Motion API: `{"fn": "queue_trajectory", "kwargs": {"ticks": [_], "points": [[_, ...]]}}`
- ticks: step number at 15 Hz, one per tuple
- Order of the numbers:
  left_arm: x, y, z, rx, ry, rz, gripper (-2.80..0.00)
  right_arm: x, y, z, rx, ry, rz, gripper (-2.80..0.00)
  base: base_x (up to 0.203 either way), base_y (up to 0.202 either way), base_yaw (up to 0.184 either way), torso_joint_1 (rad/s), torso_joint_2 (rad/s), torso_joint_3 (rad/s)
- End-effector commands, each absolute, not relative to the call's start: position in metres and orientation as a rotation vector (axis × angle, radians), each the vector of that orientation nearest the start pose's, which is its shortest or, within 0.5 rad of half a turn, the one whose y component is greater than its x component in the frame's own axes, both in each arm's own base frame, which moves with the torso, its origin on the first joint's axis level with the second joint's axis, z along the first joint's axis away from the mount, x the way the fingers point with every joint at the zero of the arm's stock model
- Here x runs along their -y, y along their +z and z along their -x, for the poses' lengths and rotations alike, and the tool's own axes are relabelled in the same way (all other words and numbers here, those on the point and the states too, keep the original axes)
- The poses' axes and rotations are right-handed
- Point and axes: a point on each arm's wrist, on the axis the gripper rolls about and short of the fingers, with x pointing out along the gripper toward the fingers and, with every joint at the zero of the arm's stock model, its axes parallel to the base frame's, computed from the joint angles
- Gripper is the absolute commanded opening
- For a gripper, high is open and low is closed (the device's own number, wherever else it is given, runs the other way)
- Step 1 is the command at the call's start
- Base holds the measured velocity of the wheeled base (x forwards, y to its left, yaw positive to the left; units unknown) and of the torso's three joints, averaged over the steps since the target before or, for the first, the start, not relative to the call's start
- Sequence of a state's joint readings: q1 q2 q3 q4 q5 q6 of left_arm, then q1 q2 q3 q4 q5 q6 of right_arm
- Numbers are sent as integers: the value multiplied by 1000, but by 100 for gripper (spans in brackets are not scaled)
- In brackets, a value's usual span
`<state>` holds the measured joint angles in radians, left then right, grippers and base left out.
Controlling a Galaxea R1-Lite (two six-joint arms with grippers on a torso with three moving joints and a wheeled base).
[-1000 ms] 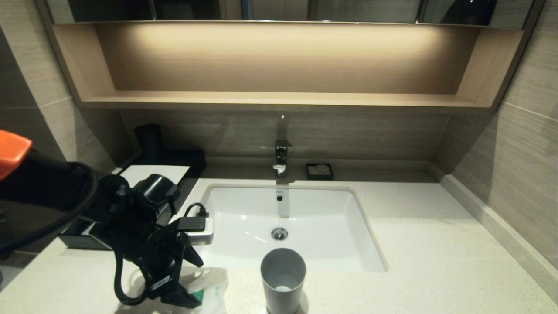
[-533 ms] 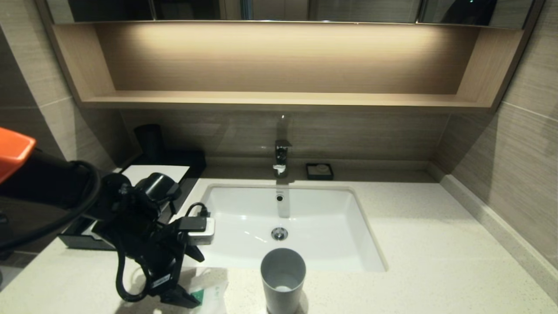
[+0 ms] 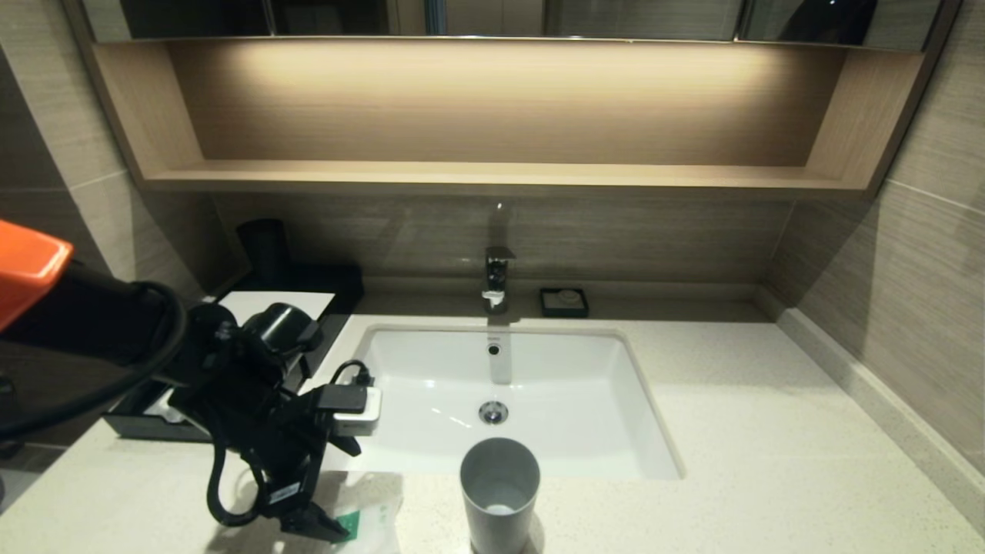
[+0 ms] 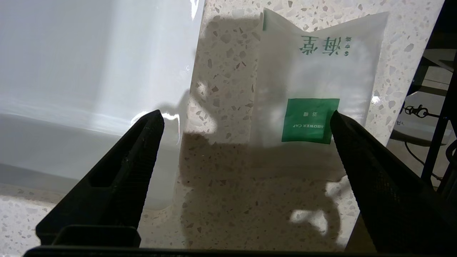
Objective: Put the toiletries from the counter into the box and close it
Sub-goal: Pick up the bathroom toiletry
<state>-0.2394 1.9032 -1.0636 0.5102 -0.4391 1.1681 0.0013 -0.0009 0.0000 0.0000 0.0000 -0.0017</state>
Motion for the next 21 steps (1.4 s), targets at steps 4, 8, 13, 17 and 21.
{"fn": "queue_trajectory", "kwargs": {"ticks": [4, 8, 13, 17, 21], "points": [[83, 106, -286, -835, -1289, -822, 0, 0, 75, 23, -2, 2, 2, -280, 0, 0, 0, 0, 0, 0], [88, 105, -289, -828, -1312, -839, 0, 0, 75, 23, -2, 2, 2, -280, 0, 0, 0, 0, 0, 0], [92, 102, -289, -832, -1325, -846, 0, 0, 75, 23, -2, 2, 2, -280, 0, 0, 0, 0, 0, 0], [94, 101, -290, -833, -1328, -848, 0, 0, 75, 23, -2, 2, 2, -280, 0, 0, 0, 0, 0, 0], [96, 100, -290, -837, -1331, -857, 0, 0, 75, 23, -2, 2, 2, -280, 0, 0, 0, 0, 0, 0]]}}
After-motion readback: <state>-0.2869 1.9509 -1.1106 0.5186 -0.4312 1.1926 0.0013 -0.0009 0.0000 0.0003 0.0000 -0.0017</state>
